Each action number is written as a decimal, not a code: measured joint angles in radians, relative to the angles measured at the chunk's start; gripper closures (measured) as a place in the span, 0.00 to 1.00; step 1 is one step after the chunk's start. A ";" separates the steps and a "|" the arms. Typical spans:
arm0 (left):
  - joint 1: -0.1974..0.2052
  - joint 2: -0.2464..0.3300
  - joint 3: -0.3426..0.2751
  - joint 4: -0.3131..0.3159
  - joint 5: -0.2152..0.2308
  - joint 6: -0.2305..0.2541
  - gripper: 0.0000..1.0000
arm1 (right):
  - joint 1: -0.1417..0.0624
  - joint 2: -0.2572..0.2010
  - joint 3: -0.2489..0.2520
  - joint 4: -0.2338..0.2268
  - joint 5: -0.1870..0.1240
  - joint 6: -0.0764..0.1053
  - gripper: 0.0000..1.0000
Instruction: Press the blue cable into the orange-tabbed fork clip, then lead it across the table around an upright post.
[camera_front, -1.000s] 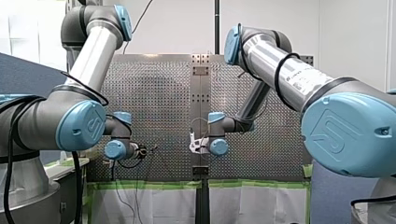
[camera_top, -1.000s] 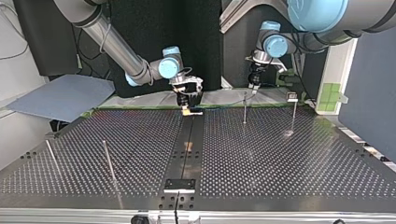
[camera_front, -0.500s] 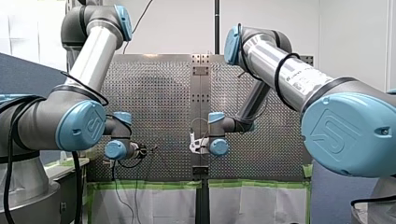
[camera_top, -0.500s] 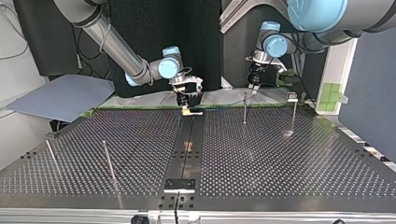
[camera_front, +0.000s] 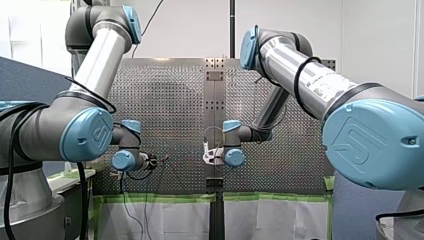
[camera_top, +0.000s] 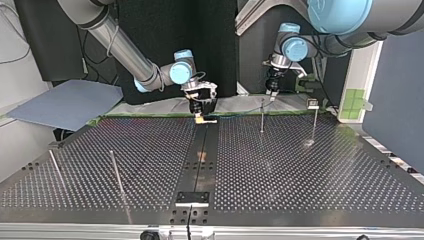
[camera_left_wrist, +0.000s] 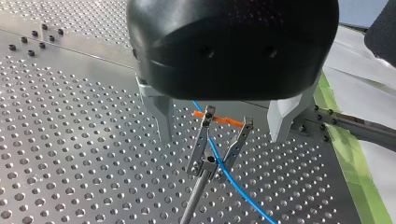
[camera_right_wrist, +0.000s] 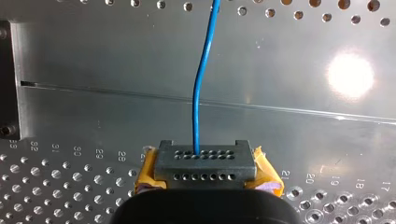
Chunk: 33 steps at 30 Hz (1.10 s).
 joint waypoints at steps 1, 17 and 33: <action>0.000 0.000 0.000 0.000 0.000 -0.001 0.00 | 0.000 0.000 0.000 0.000 0.000 0.000 1.00; -0.035 0.000 0.008 -0.084 -0.003 0.089 0.00 | 0.000 0.000 0.000 0.001 -0.001 0.000 1.00; -0.160 -0.001 0.122 -0.068 -0.119 0.007 0.00 | 0.000 0.002 0.000 0.006 -0.003 0.001 1.00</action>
